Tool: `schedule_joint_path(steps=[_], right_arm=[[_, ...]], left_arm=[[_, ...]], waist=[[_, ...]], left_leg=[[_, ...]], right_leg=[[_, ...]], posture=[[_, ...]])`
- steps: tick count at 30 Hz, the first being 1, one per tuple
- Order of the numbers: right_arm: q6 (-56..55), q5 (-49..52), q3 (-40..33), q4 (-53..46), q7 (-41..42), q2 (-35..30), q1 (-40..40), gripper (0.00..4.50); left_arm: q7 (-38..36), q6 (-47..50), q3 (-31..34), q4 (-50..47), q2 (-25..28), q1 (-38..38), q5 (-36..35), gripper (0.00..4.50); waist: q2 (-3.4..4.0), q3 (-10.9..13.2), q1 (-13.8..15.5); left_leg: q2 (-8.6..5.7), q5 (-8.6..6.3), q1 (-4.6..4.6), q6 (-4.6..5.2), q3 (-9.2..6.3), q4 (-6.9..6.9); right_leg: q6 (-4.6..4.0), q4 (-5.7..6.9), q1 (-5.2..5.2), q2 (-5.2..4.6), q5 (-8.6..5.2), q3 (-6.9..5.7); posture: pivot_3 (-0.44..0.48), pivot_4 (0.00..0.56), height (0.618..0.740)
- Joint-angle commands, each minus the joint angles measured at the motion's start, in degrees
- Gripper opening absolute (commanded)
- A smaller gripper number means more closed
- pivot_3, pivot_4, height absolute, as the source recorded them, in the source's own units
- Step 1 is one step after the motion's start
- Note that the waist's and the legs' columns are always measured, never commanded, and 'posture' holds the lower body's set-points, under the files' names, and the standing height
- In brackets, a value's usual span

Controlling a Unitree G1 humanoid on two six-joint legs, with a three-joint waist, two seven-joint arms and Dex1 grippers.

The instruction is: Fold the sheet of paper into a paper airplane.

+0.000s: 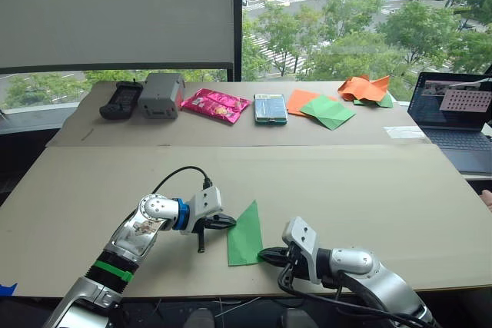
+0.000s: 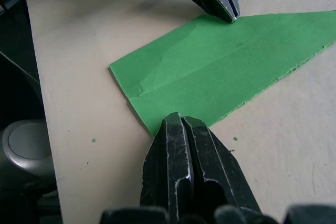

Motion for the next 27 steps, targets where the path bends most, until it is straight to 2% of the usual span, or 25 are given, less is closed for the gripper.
schedule_joint_path(steps=[1,7,14,18,24,25,27], right_arm=[[4.2,-1.9,5.6,4.6,2.2,-3.2,3.8,0.00],[3.2,-1.8,5.1,2.8,2.7,-4.2,3.3,0.00],[2.1,4.8,-5.5,-5.8,1.3,-2.9,1.7,0.00],[5.6,10.8,-12.9,-14.8,-2.2,-1.5,1.5,0.00],[7.4,10.6,-14.7,-17.5,-7.9,0.7,2.4,0.00],[7.4,10.4,-14.7,-17.3,-8.5,0.9,2.3,0.00],[7.4,10.3,-14.8,-16.9,-9.4,1.4,2.4,0.00]], left_arm=[[0.4,1.0,-0.8,1.3,0.9,1.1,2.1,0.04],[0.4,0.7,-0.7,1.3,1.0,1.2,2.1,0.04],[0.2,1.5,0.7,0.1,0.8,0.7,0.4,0.04],[-0.4,6.0,5.8,-5.2,2.0,0.2,-5.0,0.04],[-2.8,9.8,11.8,-11.5,6.0,0.1,-10.8,0.04],[-3.5,9.7,12.1,-11.9,6.7,-0.3,-11.3,0.57],[-5.8,7.3,11.6,-11.4,8.0,-1.5,-11.0,1.15]], waist=[[0.00,0.0,0.0],[-0.02,0.0,0.0],[0.04,0.5,0.1],[0.26,1.4,0.0],[-0.04,1.7,-0.1],[-0.01,1.7,0.0],[0.14,1.7,0.1]], left_leg=[[0.00,0.00,0.00,-0.01,0.00,0.00],[0.00,-0.02,-0.01,-0.02,0.00,-0.01],[0.00,-0.03,-0.12,-0.03,0.03,0.00],[-0.01,-0.02,-0.41,-0.02,0.03,-0.01],[0.00,-0.01,-0.39,-0.01,-0.11,-0.06],[0.00,-0.01,-0.39,-0.01,-0.09,-0.05],[0.00,-0.02,-0.41,-0.01,-0.05,-0.05]], right_leg=[[0.00,0.00,0.00,0.00,0.00,0.00],[0.01,-0.03,0.00,0.00,0.00,0.00],[0.01,-0.17,-0.05,-0.03,-0.01,-0.01],[0.01,-0.17,-0.43,-0.01,0.00,-0.01],[0.01,-0.17,-0.83,0.10,0.00,-0.01],[0.01,-0.20,-0.83,0.07,0.00,0.00],[0.01,-0.39,-0.81,0.04,0.00,-0.01]], posture=[[0.000,0.150,0.718],[0.000,0.150,0.718],[0.000,0.150,0.718],[0.000,0.150,0.718],[0.000,0.150,0.718],[0.000,0.150,0.718],[0.000,0.150,0.718]])
